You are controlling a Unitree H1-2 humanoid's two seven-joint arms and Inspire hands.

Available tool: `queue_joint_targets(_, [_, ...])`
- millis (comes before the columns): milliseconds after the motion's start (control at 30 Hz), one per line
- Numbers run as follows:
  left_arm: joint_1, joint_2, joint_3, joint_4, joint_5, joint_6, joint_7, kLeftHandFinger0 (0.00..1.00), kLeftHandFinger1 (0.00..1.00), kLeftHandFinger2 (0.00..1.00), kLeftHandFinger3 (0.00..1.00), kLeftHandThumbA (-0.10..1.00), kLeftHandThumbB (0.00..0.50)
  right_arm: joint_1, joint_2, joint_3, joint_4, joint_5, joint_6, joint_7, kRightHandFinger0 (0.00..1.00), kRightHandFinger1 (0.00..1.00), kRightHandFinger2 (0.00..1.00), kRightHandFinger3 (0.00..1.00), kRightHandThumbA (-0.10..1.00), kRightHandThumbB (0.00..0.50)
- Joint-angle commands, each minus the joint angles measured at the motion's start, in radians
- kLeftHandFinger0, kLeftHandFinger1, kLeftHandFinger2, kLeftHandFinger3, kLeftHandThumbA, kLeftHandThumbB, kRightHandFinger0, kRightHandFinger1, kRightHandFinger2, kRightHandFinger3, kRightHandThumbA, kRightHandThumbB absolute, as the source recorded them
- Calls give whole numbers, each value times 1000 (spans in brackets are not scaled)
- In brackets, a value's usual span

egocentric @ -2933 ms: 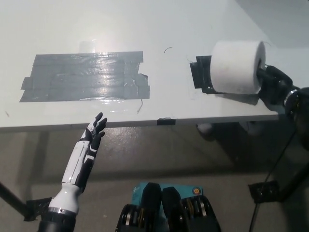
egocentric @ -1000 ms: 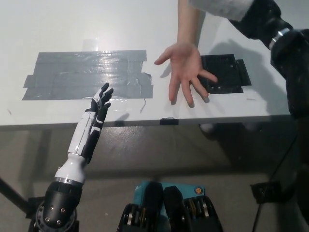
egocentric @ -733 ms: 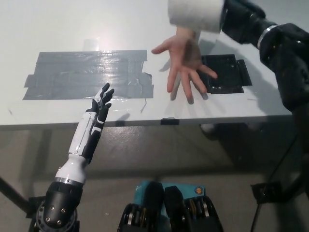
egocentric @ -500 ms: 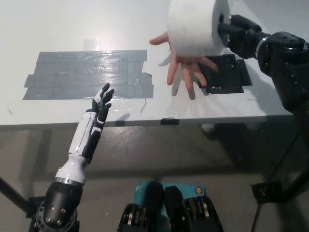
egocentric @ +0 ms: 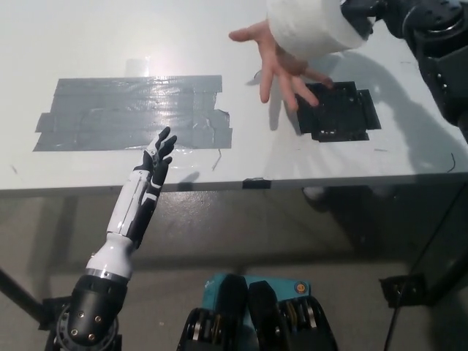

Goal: A toilet paper roll is kept on the black spot on the desk infront of the robot and the robot inserts its right thumb into the hole in the centre to grab the roll. Then it passes the roll to a person.

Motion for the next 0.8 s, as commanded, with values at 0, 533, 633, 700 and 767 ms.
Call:
queue_joint_targets(0, [-24,5,-3,-26,5,-1,-9,1000,1000,1000,1000,1000,63,-57,25,26,-7,-103,-97,14,24,554,903,881,-100,206])
queue_joint_targets(533, [-40,5,-8,-32,9,9,-13,1000,1000,1000,1000,1000,70,-74,87,128,81,-277,-177,31,143,661,923,810,-100,239])
queue_joint_targets(633, [-40,5,-7,-29,5,6,-15,1000,1000,1000,1000,1000,69,-101,88,143,99,-282,-122,135,841,1000,1000,1000,162,312])
queue_joint_targets(700, [-38,5,-7,-31,8,7,-16,1000,1000,1000,1000,1000,63,-121,86,208,114,-348,-103,186,1000,1000,1000,1000,449,431])
queue_joint_targets(767, [-40,4,-7,-31,6,9,-19,1000,1000,1000,1000,1000,60,-128,82,232,117,-372,-95,181,1000,1000,1000,1000,496,475])
